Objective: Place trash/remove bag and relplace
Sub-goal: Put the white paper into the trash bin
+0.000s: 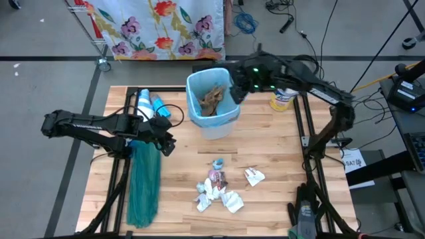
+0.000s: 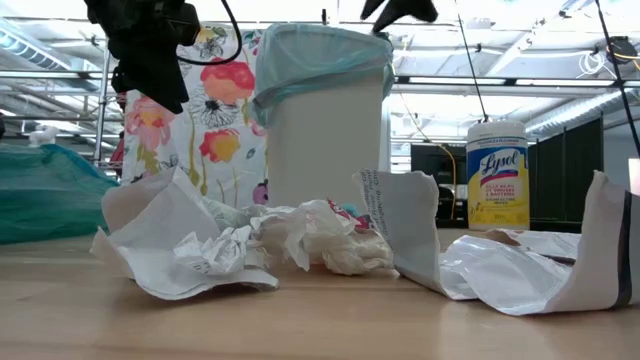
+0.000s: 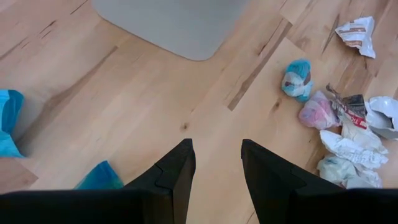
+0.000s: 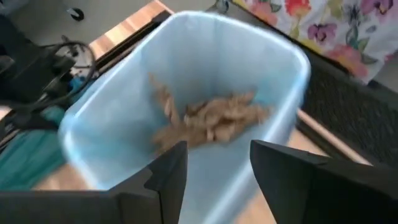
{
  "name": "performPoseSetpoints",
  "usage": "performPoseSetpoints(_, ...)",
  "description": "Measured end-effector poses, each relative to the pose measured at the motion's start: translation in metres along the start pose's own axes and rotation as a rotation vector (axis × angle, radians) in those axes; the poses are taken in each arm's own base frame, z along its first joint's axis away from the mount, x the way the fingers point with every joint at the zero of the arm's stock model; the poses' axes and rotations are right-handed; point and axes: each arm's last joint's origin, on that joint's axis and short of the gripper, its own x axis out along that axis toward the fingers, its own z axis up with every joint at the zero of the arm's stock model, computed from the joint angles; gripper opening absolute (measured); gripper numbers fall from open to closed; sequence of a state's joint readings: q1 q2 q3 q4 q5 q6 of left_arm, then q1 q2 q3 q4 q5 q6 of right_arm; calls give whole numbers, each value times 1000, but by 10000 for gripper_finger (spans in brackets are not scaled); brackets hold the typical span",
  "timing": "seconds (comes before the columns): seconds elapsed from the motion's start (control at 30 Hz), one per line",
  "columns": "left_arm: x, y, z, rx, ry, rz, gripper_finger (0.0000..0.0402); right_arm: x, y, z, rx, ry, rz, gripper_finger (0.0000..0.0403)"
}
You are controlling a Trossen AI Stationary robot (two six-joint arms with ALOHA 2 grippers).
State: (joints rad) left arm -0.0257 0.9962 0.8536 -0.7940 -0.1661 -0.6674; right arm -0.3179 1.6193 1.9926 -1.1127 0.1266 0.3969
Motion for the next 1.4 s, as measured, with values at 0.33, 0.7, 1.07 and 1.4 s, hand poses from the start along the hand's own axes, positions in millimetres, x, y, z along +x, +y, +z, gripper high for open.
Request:
performPoseSetpoints(0.33,0,0,1,-8,-6,-1,137,-64,24,-50,28,123,-69,162)
performPoseSetpoints(0.7,0,-2,3,-5,-34,-15,137,-61,69,-136,77,336,-194,162)
performPoseSetpoints(1.07,0,-2,3,22,-36,-14,137,2,79,-254,165,558,-168,162)
performPoseSetpoints(1.4,0,-2,3,13,-28,-24,137,54,66,-320,121,643,-79,162)
